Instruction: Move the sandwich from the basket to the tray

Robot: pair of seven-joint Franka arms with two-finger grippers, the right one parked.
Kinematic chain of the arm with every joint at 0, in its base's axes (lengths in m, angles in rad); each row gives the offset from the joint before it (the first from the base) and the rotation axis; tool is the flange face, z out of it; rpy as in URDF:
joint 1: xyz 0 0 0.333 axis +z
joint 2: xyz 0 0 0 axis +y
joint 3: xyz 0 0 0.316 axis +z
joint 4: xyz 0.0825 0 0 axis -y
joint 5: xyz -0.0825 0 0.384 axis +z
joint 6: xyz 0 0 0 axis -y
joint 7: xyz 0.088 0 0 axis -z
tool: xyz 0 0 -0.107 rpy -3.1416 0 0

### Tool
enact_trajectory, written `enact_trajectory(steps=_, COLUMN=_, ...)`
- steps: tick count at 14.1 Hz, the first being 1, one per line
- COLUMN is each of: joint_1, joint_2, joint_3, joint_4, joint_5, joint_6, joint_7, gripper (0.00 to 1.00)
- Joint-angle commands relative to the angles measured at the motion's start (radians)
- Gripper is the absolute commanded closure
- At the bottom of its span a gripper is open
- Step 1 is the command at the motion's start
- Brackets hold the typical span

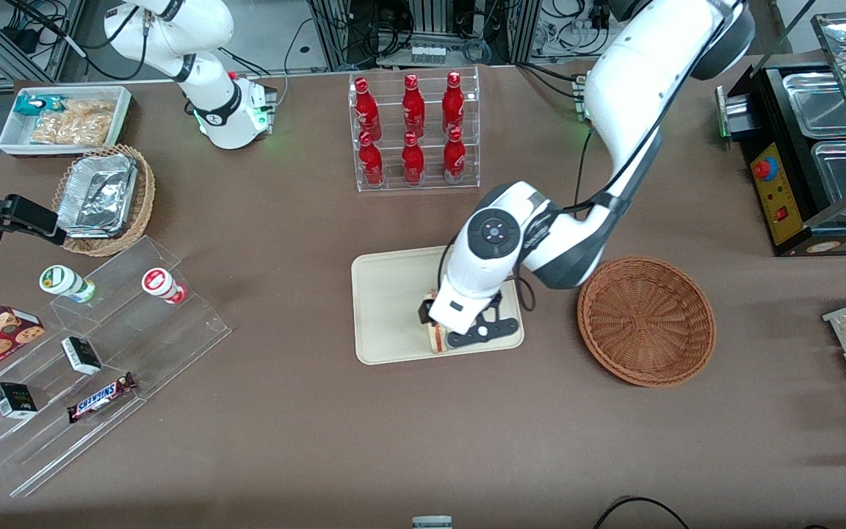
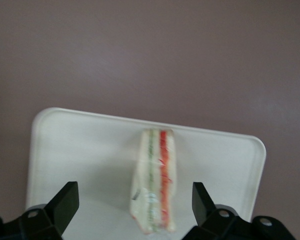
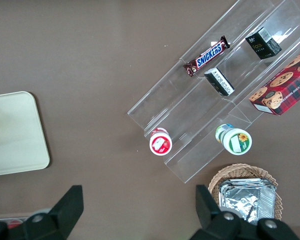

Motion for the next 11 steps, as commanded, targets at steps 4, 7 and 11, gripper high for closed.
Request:
enact_trajectory(steps=4, joint_1=0.156, joint_2=-0.150, joint_3=0.038, joint_4=-0.058, joint_5=-0.002, joint_6=-0.271, joint_7=0.210, gripper=0.00)
enact_trajectory(steps=7, joint_1=0.308, joint_2=-0.235, joint_3=0.036, joint_4=-0.160, joint_5=-0.006, joint_6=-0.313, joint_7=0.359, gripper=0.00)
enact_trajectory(steps=11, joint_1=0.461, joint_2=-0.292, joint_3=0.038, joint_4=-0.302, joint_5=-0.005, joint_6=-0.266, joint_7=0.485, gripper=0.00)
